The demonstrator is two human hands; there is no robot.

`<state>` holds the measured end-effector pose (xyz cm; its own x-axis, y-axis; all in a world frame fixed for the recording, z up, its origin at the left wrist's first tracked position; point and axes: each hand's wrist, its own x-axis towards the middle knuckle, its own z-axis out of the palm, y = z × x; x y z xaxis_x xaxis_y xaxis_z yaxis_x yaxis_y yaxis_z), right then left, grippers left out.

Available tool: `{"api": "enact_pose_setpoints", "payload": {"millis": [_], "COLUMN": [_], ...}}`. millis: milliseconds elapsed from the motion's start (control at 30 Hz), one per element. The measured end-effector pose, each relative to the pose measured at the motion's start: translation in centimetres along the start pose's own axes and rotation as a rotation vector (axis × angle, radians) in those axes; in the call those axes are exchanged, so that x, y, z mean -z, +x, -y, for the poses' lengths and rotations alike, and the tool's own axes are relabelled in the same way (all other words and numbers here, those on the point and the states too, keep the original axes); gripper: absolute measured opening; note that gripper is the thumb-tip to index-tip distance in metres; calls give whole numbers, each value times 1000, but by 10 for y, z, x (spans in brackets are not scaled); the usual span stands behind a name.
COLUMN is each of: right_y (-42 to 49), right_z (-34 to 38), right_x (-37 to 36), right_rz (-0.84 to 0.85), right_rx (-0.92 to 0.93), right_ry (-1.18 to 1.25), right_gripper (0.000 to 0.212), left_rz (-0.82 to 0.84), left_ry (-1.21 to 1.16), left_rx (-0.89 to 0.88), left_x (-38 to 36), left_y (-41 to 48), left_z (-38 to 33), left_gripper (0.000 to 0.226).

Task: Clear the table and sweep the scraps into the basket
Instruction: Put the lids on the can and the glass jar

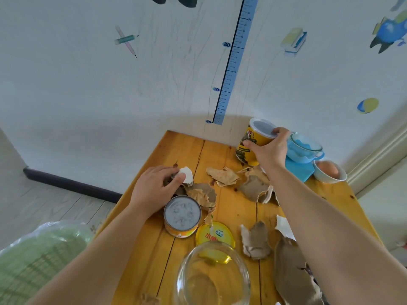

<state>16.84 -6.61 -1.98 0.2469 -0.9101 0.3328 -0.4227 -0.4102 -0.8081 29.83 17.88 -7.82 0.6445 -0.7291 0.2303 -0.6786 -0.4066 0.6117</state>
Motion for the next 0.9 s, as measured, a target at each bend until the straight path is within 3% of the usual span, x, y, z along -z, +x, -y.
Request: {"api": "enact_pose_setpoints", "payload": {"millis": [367,600,900], "right_y": [-3,-12,-26], "right_z": [-12,-16,-21], "right_x": [9,10,14], "right_rz": [34,78,69], "right_rx": [35,-46,-66], "right_ry": [-75,-61,-390], "right_gripper": [79,110,112], "left_rz": [-17,-23,-22], "left_ry": [-7,-18,-27], "left_rx": [-22,-23,-21], "left_x": [0,0,1], "left_y": [0,0,-1], "left_z": [0,1,0], "left_gripper": [84,82,81]}}
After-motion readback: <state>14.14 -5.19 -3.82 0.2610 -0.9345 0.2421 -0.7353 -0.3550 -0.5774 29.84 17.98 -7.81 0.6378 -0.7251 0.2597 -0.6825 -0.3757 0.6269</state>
